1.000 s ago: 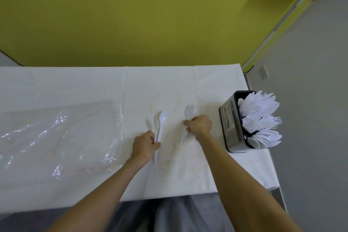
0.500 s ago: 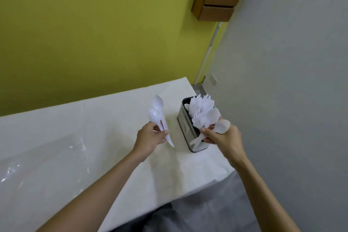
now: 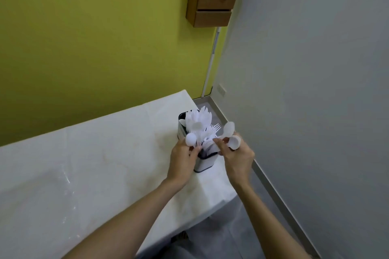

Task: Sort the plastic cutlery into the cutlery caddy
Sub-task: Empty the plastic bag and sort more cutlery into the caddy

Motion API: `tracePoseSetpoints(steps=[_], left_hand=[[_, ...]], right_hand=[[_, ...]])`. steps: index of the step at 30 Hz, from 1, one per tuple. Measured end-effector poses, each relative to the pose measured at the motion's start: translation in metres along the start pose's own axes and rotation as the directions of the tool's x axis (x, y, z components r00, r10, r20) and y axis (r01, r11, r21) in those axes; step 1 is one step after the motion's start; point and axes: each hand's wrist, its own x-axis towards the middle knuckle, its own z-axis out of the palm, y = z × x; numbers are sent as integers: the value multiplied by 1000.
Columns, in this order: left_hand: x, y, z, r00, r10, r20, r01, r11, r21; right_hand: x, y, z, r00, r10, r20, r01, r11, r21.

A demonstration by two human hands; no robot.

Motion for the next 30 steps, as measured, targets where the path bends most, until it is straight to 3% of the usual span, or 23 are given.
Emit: tracePoseSetpoints(steps=[3, 7, 11, 13, 16, 19, 22, 25, 27, 30], left_hand=[[2, -1, 4, 989, 108, 104, -117, 989, 87], [7, -10, 1, 962, 177, 206, -216, 959, 185], [3, -23, -8, 949, 202, 241, -233, 967, 107], [-2, -26, -9, 951, 227, 212, -246, 967, 68], [-6, -33, -12, 937, 263, 229, -290, 953, 93], [-6, -42, -17, 932, 294, 211, -326, 935, 137], [3, -48, -24, 957, 270, 109, -288, 934, 212], [24, -44, -26, 988, 149, -39, -139, 972, 191], [47, -36, -22, 993, -35, -111, 45, 994, 96], [90, -36, -11, 917, -392, 77, 399, 906, -143]], right_hand=[[-1, 15, 1, 989, -77, 130, 86, 994, -63], [1, 23, -2, 985, -80, 155, 96, 990, -100], [-3, 24, -11, 968, -167, 188, 182, 981, -66], [-4, 27, -14, 921, -325, 216, 353, 930, -105], [-5, 39, -10, 762, -522, 383, 631, 731, -259], [-9, 48, -7, 725, -528, 443, 671, 686, -281], [-15, 52, -5, 825, -454, 337, 542, 806, -239], [-29, 52, 6, 945, -137, 298, 212, 948, -236], [-35, 48, 18, 937, 101, 335, -21, 972, -235], [-36, 44, 36, 912, 254, 322, -197, 960, -200]])
